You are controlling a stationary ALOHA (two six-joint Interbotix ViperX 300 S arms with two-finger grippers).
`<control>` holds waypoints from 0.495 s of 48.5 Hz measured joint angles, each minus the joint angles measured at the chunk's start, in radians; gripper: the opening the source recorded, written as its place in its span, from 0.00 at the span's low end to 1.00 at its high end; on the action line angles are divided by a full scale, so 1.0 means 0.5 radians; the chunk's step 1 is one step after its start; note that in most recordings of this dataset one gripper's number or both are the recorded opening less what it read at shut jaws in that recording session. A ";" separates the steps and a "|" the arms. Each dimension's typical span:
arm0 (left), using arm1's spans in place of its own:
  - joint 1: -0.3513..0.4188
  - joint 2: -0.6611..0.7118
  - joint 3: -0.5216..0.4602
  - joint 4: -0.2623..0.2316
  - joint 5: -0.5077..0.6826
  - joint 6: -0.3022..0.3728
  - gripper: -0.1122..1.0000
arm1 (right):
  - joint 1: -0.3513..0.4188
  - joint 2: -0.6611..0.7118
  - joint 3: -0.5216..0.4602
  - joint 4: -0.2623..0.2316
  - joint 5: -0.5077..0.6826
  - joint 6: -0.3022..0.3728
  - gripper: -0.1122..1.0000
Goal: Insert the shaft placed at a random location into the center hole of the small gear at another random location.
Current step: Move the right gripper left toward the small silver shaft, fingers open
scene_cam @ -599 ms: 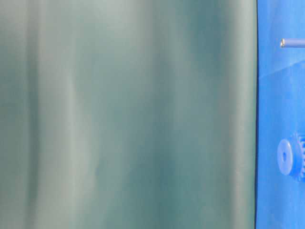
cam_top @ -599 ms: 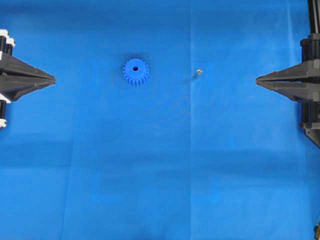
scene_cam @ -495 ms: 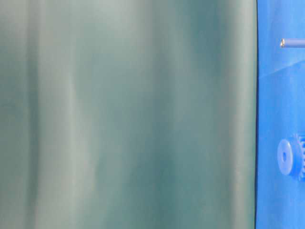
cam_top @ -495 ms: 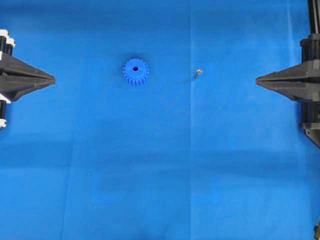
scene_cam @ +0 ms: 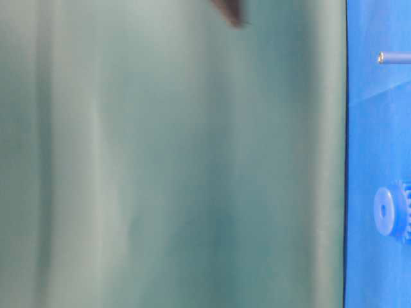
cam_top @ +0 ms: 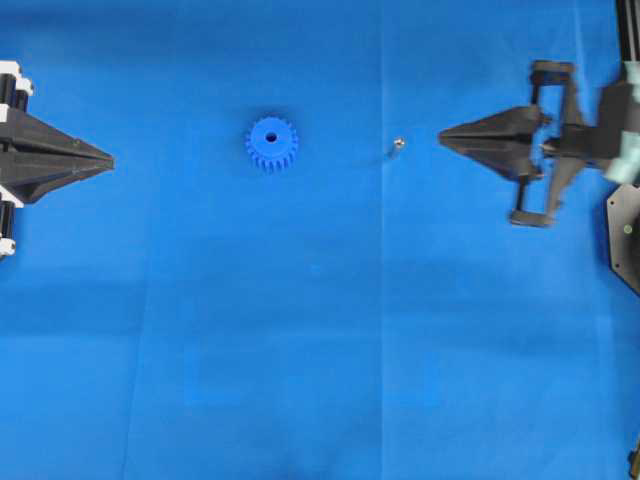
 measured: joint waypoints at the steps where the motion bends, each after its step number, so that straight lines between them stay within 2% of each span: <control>1: 0.000 -0.003 0.000 0.000 0.000 0.000 0.10 | -0.012 0.067 -0.012 0.006 -0.025 0.000 0.29; 10: 0.000 -0.009 0.006 0.000 0.003 0.000 0.10 | -0.077 0.472 -0.086 0.071 -0.150 0.000 0.76; 12: -0.003 -0.012 0.006 0.000 0.003 0.000 0.10 | -0.086 0.552 -0.098 0.074 -0.184 -0.003 0.77; 19: 0.000 -0.012 0.009 0.000 0.003 0.000 0.10 | -0.120 0.807 -0.126 0.107 -0.313 0.000 0.68; 24: 0.000 -0.012 0.012 0.000 0.003 0.000 0.10 | -0.147 0.942 -0.132 0.141 -0.402 0.000 0.69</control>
